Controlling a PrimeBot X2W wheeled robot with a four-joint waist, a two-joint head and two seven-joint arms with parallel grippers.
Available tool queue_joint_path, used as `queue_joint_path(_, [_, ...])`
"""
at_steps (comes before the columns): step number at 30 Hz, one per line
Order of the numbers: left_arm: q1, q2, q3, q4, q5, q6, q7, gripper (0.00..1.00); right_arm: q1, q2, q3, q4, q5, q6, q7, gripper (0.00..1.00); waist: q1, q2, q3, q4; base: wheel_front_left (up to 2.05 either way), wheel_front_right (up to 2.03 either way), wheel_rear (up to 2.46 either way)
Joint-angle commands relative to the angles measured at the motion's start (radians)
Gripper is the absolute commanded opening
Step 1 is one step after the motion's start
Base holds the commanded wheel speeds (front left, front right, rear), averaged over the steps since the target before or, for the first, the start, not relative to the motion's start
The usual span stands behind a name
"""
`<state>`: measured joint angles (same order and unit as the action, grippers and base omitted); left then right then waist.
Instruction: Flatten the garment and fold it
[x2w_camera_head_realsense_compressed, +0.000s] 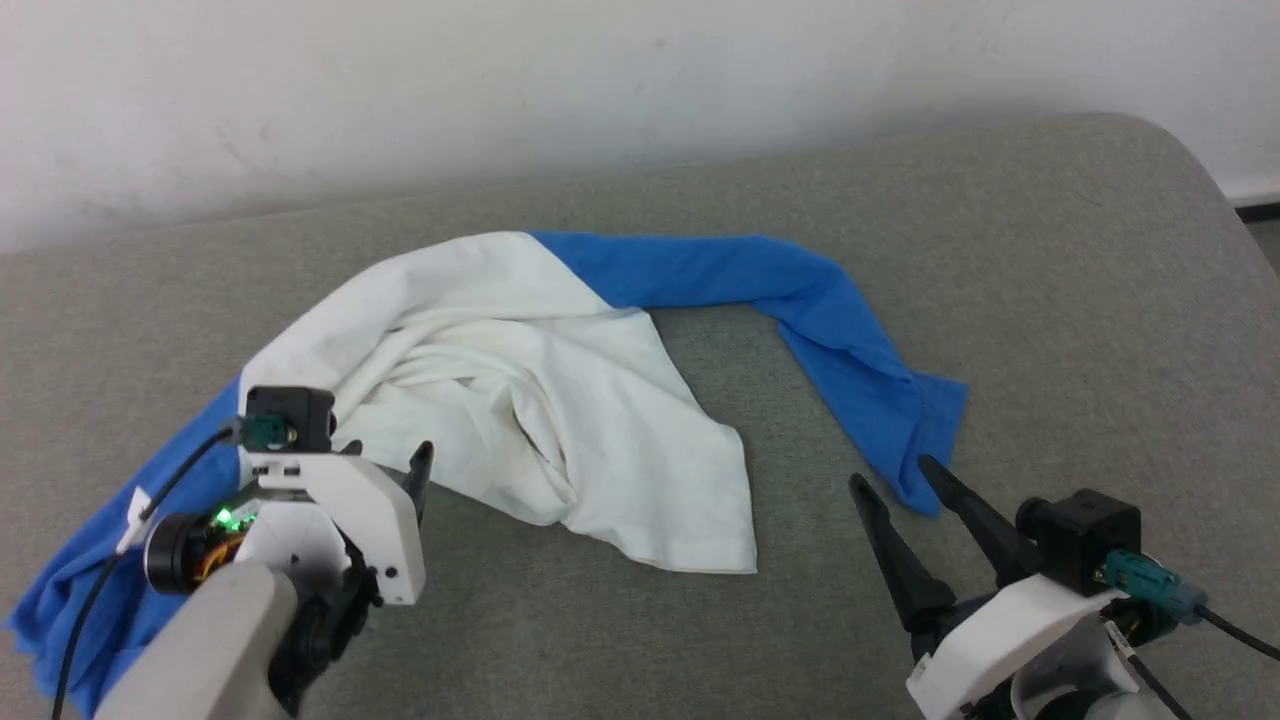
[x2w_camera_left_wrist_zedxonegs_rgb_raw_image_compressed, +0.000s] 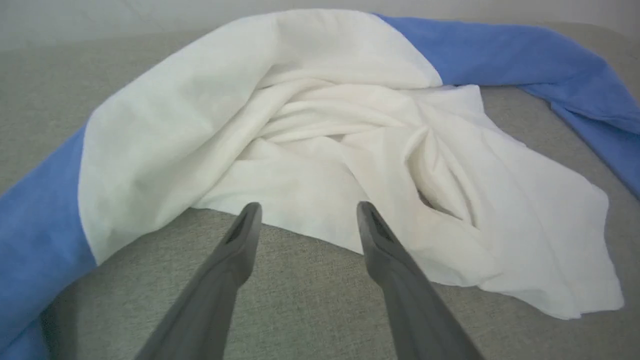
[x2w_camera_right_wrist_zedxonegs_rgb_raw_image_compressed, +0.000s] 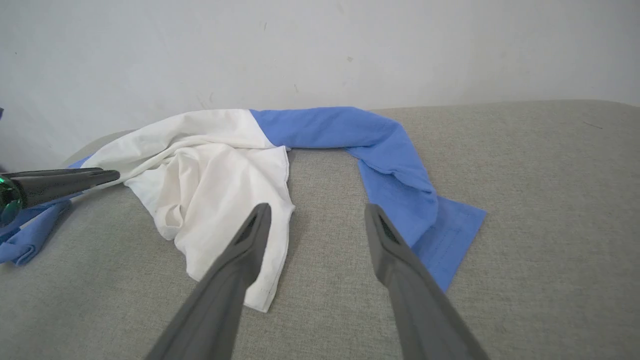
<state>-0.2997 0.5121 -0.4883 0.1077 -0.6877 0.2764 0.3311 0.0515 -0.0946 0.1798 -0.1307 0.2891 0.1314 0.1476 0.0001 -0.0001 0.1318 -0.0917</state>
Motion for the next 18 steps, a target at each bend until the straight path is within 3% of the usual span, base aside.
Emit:
queue_joint_path(1, [-0.044, -0.005, -0.008, 0.060, -0.006, -0.020, 0.022, 1.00, -0.015, 0.001, 0.001, 0.001, 0.001, -0.001, -0.008, 1.00, -0.0001, 0.0001, 0.032, -0.032, 0.00, 0.00, 0.00])
queue_joint_path(10, [-0.191, -0.040, -0.098, 0.382, -0.002, -0.104, 0.183, 1.00, -0.033, 0.004, 0.005, 0.035, 0.009, -0.001, -0.029, 1.00, -0.0001, 0.0001, 0.063, -0.072, 0.00, 0.00, 0.00])
queue_joint_path(11, [-0.197, -0.043, -0.114, 0.404, -0.003, -0.119, 0.214, 0.79, -0.034, 0.004, 0.004, 0.038, 0.009, -0.001, -0.031, 1.00, -0.0001, 0.0001, 0.062, -0.074, 0.00, 0.00, 0.00])
queue_joint_path(12, [-0.201, -0.048, -0.125, 0.420, -0.008, -0.131, 0.239, 0.37, -0.034, 0.004, 0.004, 0.041, 0.009, -0.001, -0.033, 1.00, -0.0001, 0.0001, 0.061, -0.075, 0.00, 0.00, 0.00])
queue_joint_path(13, [-0.201, -0.048, -0.125, 0.420, -0.008, -0.131, 0.239, 0.37, -0.034, 0.004, 0.004, 0.041, 0.009, -0.001, -0.033, 1.00, -0.0001, 0.0001, 0.061, -0.075, 0.00, 0.00, 0.00])
queue_joint_path(14, [-0.203, -0.051, -0.136, 0.432, -0.010, -0.140, 0.263, 0.00, -0.033, 0.004, 0.002, 0.044, 0.009, -0.001, -0.035, 1.00, -0.0001, 0.0001, 0.059, -0.075, 0.00, 0.00, 0.00])
queue_joint_path(18, [-0.211, -0.055, -0.143, 0.421, -0.016, -0.157, 0.269, 0.00, -0.026, 0.008, -0.005, 0.057, 0.010, -0.001, -0.040, 1.00, -0.0001, 0.0001, 0.040, -0.067, 0.00, 0.00, 0.00])
